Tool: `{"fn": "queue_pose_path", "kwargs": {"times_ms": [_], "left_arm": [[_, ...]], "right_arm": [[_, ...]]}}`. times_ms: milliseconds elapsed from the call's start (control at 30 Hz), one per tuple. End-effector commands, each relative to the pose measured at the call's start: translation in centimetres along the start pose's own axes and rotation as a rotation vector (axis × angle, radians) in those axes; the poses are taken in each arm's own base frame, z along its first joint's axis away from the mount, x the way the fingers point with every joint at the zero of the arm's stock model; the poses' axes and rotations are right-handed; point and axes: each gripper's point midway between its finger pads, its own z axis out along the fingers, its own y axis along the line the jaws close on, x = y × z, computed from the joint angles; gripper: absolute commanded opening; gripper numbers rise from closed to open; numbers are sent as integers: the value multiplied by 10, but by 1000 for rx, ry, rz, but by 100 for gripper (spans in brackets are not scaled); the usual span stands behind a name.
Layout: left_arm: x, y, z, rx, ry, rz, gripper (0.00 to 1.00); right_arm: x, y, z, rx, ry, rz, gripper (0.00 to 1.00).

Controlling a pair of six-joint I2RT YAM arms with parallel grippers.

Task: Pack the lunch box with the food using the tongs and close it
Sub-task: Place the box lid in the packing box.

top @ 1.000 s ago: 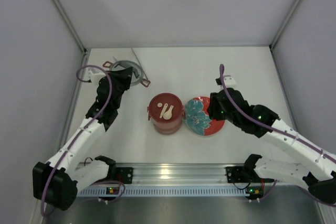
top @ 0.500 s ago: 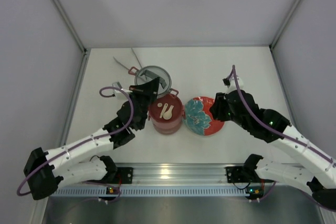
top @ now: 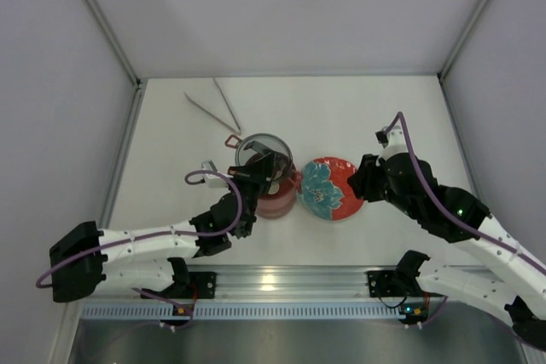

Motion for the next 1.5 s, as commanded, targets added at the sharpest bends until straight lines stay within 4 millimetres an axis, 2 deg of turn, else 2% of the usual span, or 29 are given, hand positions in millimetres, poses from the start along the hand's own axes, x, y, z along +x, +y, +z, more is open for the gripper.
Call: {"fn": "queue_pose_path", "kwargs": {"times_ms": [0,233,900,1100,1167,1233,1467], "left_arm": [[-8,-19,-2,48,-33,-146,0],[5,2,-7,16,0,-164,0],[12,25,-11,-14,28,-162,0],[15,34,-11,-30,31,-162,9],[17,34,-11,-32,35,-166,16],[17,34,-11,-34,38,-165,26],[18,35,-11,-40,45,-162,39]], "right_arm": [[4,-7,-3,15,9,8,33],[7,-7,1,17,21,9,32],[17,-6,9,16,46,6,32],[18,-7,9,17,48,5,32],[18,-7,9,18,48,5,31],[19,-7,10,17,48,8,32],[20,-7,10,15,51,8,32]]}}
